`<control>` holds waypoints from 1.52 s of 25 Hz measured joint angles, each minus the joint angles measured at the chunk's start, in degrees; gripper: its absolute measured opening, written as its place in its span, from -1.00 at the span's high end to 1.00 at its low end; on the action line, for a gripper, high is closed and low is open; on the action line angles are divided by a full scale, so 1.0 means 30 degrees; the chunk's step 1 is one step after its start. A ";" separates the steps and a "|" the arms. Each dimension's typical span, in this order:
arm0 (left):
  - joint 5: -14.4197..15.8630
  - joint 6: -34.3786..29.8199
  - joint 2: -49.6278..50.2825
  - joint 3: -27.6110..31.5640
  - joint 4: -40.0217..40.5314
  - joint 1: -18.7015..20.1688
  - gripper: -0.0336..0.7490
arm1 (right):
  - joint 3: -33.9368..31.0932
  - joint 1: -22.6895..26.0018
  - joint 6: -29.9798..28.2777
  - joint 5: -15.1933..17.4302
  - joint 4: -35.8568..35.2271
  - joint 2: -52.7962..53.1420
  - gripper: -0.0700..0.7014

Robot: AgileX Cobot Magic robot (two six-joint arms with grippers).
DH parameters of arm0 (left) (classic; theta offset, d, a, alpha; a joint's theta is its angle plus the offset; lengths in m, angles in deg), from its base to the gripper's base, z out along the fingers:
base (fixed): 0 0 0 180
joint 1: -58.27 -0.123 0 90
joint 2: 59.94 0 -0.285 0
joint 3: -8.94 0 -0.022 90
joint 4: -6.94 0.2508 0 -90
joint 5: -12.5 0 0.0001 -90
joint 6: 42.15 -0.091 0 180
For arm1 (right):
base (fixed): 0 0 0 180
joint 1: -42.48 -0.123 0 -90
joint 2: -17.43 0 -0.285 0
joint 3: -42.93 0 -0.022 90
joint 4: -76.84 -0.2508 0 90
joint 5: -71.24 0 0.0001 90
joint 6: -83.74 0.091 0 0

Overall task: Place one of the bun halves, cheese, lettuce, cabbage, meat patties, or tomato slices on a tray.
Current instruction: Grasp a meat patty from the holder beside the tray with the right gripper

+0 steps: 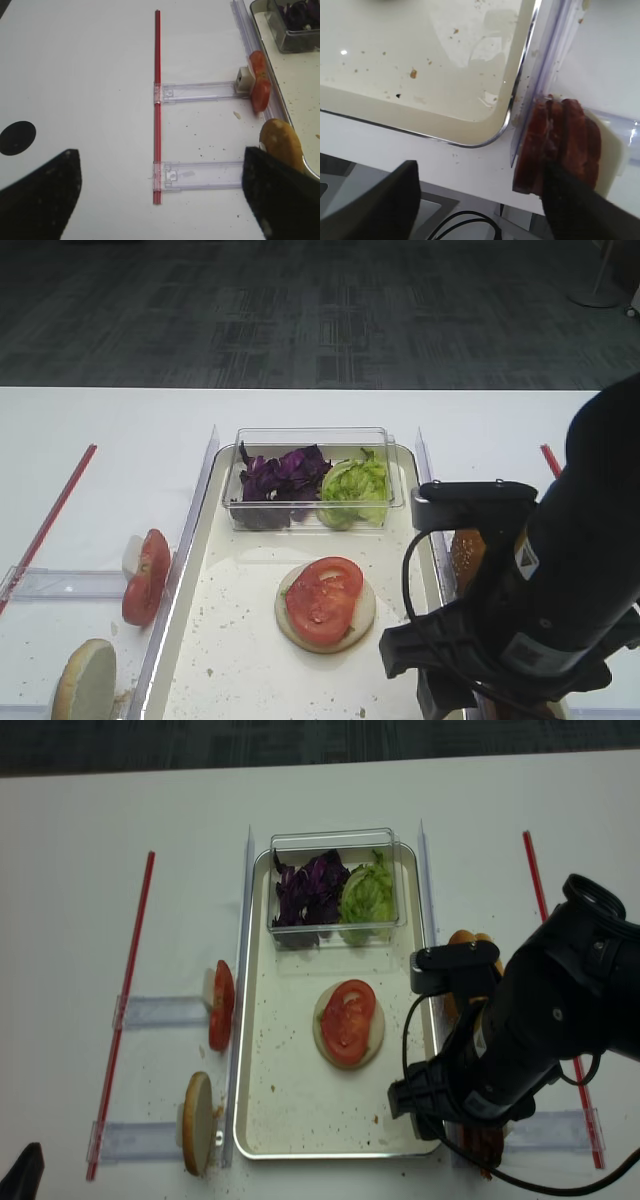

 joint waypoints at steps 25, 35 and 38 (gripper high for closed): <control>0.0000 -0.0064 0.0000 0.0000 0.0000 0.0000 -0.62 | 0.0207 -0.0044 0.0734 -0.0105 0.1741 -0.1739 0.04; 0.0000 -0.0064 0.0000 0.0000 0.0000 0.0000 -0.62 | 0.0207 -0.0044 0.1095 0.0402 0.2533 -0.1739 0.51; 0.0000 -0.0064 0.0000 0.0000 0.0000 0.0000 -0.62 | 0.0207 -0.0044 0.1108 0.0434 0.2533 -0.1739 0.51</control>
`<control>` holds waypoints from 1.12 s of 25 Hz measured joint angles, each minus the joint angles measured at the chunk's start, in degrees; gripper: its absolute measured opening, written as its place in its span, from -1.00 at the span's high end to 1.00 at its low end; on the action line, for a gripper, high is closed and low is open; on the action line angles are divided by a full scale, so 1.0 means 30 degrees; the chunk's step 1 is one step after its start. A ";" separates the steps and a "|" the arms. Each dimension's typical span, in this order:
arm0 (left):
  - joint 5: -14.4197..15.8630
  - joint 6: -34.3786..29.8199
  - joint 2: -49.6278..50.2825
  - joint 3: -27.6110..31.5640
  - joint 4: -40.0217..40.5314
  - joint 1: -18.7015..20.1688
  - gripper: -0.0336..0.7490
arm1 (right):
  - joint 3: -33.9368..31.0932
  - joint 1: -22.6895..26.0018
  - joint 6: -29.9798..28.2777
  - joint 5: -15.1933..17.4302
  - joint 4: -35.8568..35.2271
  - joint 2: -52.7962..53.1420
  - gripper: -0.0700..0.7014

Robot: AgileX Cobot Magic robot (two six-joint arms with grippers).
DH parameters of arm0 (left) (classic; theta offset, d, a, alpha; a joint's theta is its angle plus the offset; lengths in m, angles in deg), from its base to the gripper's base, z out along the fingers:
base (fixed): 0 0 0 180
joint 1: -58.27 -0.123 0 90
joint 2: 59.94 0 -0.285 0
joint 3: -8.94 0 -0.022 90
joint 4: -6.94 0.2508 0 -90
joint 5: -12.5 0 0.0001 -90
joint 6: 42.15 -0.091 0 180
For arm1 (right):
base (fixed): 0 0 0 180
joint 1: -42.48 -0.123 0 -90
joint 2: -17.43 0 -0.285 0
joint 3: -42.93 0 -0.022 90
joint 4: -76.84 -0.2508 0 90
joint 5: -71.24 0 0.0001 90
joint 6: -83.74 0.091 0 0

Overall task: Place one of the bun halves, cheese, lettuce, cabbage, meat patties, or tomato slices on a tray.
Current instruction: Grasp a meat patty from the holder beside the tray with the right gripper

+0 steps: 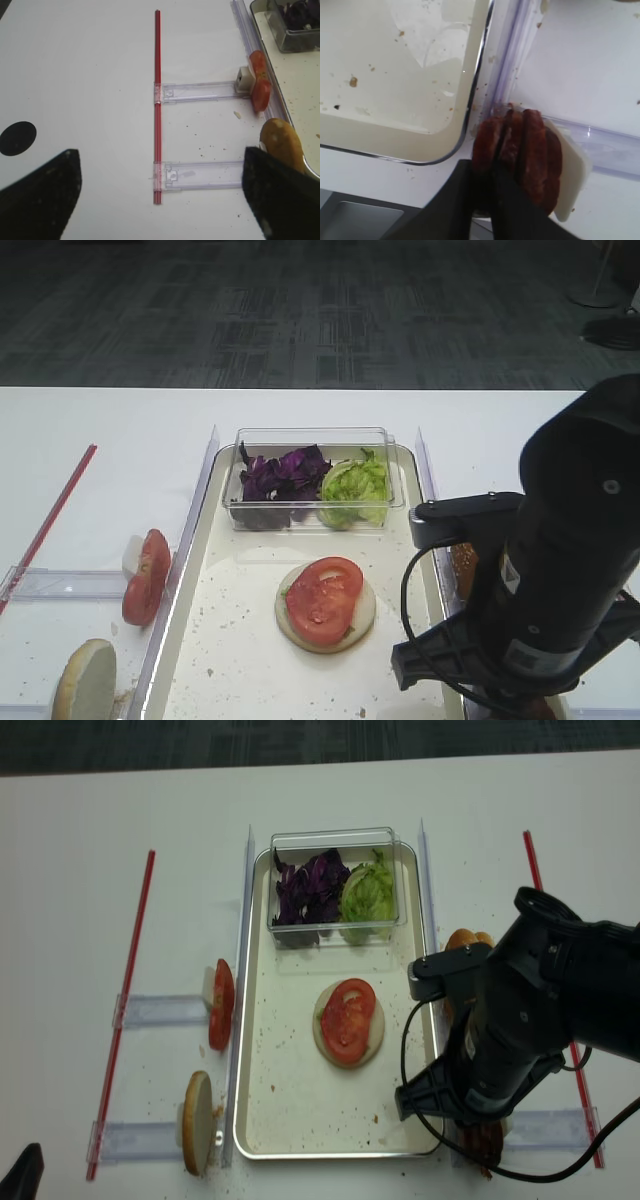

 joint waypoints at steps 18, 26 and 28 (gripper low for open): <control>0.0000 0.0000 0.0000 0.0000 0.0000 0.0000 -0.62 | 0.1161 0.0000 0.0030 0.1422 0.0011 0.1578 0.51; 0.0000 0.0000 0.0000 0.0000 0.0000 0.0000 -0.62 | 0.2011 0.0000 0.0030 0.2057 0.0213 0.1755 0.51; 0.0000 0.0000 0.0000 0.0000 0.0000 0.0000 -0.62 | 0.2525 0.0000 0.0030 0.2403 0.0391 0.1922 0.51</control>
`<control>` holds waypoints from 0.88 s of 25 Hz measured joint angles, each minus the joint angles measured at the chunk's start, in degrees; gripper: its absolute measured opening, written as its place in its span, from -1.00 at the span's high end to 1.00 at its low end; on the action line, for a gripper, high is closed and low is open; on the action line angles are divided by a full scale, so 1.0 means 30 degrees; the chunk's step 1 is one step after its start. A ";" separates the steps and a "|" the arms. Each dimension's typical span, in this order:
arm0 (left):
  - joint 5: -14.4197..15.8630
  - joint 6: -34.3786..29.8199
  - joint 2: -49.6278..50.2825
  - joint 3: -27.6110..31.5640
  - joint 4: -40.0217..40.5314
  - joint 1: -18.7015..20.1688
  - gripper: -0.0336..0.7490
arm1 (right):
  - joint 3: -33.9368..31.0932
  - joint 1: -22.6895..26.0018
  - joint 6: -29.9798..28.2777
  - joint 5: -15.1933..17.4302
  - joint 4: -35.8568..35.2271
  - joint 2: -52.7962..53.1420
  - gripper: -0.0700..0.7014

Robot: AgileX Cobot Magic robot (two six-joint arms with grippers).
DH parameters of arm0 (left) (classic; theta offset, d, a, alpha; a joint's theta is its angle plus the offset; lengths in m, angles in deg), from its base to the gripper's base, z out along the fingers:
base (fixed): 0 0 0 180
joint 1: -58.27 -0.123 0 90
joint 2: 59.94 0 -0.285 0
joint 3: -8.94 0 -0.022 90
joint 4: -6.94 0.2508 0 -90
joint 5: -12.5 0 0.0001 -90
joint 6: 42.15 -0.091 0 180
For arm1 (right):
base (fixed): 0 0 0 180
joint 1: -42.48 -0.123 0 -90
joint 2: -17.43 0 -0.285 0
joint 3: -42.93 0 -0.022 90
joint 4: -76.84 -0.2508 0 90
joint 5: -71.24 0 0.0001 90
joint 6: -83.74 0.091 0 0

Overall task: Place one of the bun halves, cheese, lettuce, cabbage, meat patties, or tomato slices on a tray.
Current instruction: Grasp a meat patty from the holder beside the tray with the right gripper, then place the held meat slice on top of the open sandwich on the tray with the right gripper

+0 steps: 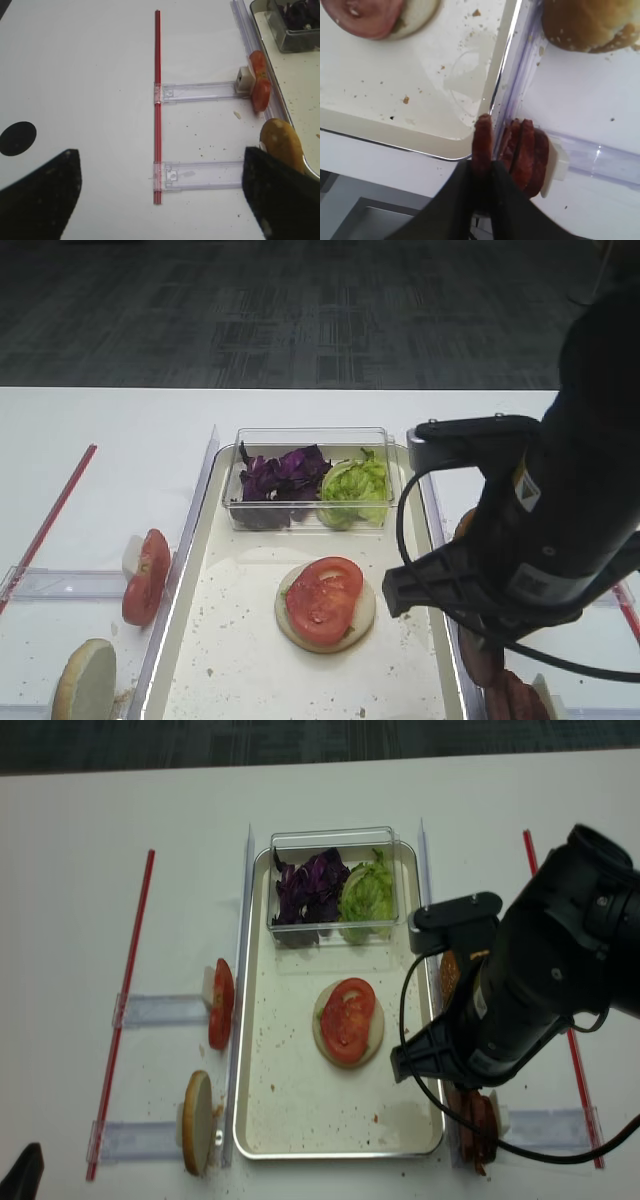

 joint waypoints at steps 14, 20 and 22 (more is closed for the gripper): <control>0.0000 0.0000 0.0000 0.0000 0.0000 0.0000 -0.62 | 0.0883 0.1263 -0.0355 0.0760 0.0476 -0.0066 0.51; 0.0000 0.0000 0.0000 0.0000 0.0000 0.0000 -0.62 | 0.2060 0.3822 -0.1981 0.1621 0.0437 -0.0066 0.51; 0.0000 0.0000 0.0000 0.0000 0.0000 0.0000 -0.62 | 0.2491 0.4835 -0.2596 0.1826 0.0281 -0.0098 0.51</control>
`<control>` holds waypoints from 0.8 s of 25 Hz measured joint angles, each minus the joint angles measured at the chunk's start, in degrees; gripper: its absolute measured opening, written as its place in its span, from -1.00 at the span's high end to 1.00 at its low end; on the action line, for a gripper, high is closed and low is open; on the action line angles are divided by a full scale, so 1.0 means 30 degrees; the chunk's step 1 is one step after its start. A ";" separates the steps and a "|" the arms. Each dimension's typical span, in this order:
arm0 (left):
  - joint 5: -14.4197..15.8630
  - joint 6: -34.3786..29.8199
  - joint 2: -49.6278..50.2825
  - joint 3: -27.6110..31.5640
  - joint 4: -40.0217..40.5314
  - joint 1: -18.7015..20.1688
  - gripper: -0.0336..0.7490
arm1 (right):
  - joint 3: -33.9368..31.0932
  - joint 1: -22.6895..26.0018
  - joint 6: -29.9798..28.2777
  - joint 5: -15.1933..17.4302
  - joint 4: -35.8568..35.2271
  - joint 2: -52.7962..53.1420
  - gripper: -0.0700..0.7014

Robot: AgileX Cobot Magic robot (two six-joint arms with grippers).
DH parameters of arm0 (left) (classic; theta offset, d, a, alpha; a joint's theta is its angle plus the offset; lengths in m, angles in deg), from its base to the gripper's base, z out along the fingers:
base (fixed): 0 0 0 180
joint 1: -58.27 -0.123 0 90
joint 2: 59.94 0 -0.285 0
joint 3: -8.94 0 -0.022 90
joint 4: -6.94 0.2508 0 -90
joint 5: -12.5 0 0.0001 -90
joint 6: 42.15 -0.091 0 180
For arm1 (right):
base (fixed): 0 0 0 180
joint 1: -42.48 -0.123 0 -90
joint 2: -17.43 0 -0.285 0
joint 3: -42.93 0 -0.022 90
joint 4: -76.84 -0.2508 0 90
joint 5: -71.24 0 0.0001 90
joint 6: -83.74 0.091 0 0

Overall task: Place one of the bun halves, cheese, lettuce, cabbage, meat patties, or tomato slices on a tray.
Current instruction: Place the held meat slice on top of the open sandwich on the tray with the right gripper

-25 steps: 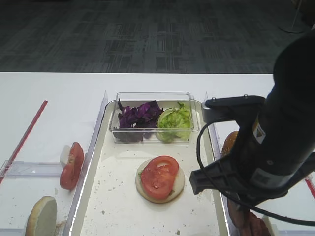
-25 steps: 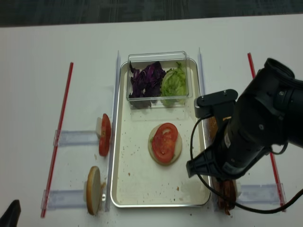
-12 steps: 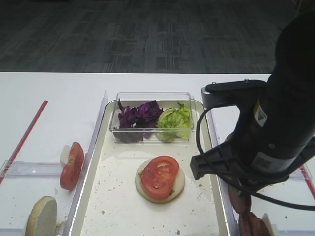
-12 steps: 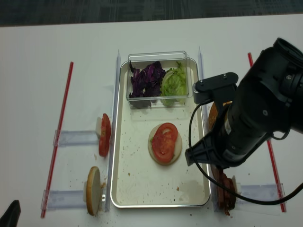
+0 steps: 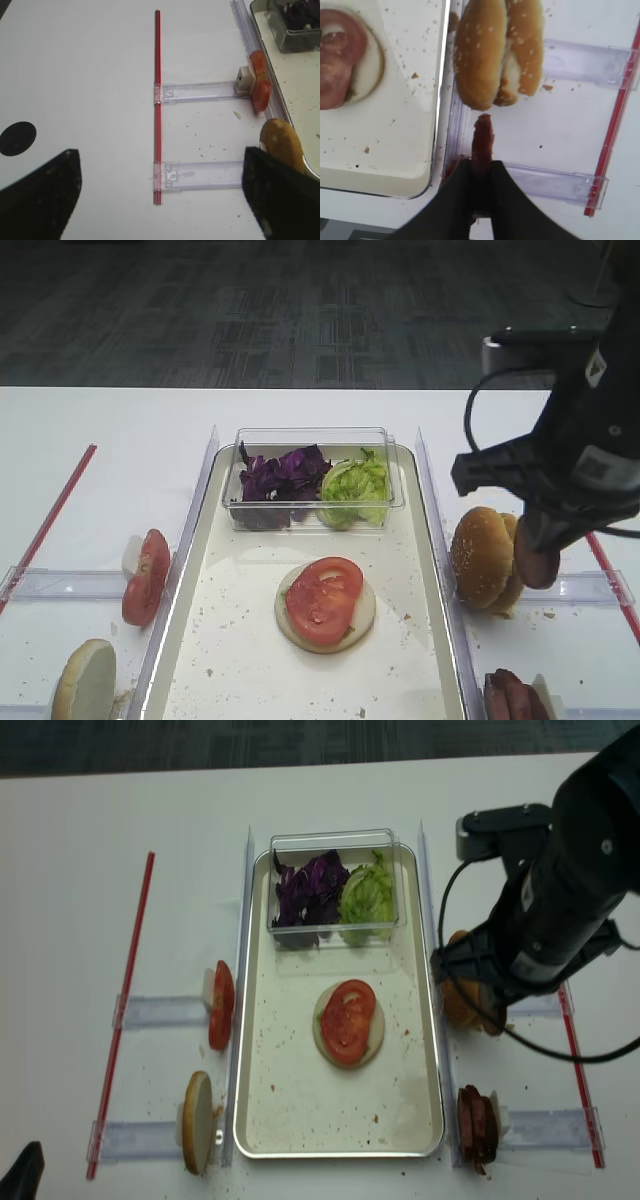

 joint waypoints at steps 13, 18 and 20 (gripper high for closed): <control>0.0000 0.0000 0.0000 0.0000 0.0000 0.0000 -0.62 | 0.2541 0.2142 -0.2225 0.1258 -0.0694 -0.1825 0.51; 0.0000 0.0000 0.0000 0.0000 0.0000 0.0000 -0.62 | 0.2678 0.2142 -0.4394 0.0423 -0.4545 -0.1825 0.51; 0.0000 0.0000 0.0000 0.0000 0.0000 0.0000 -0.62 | 0.2706 0.2142 -0.6033 -0.0137 -0.6874 -0.1825 0.51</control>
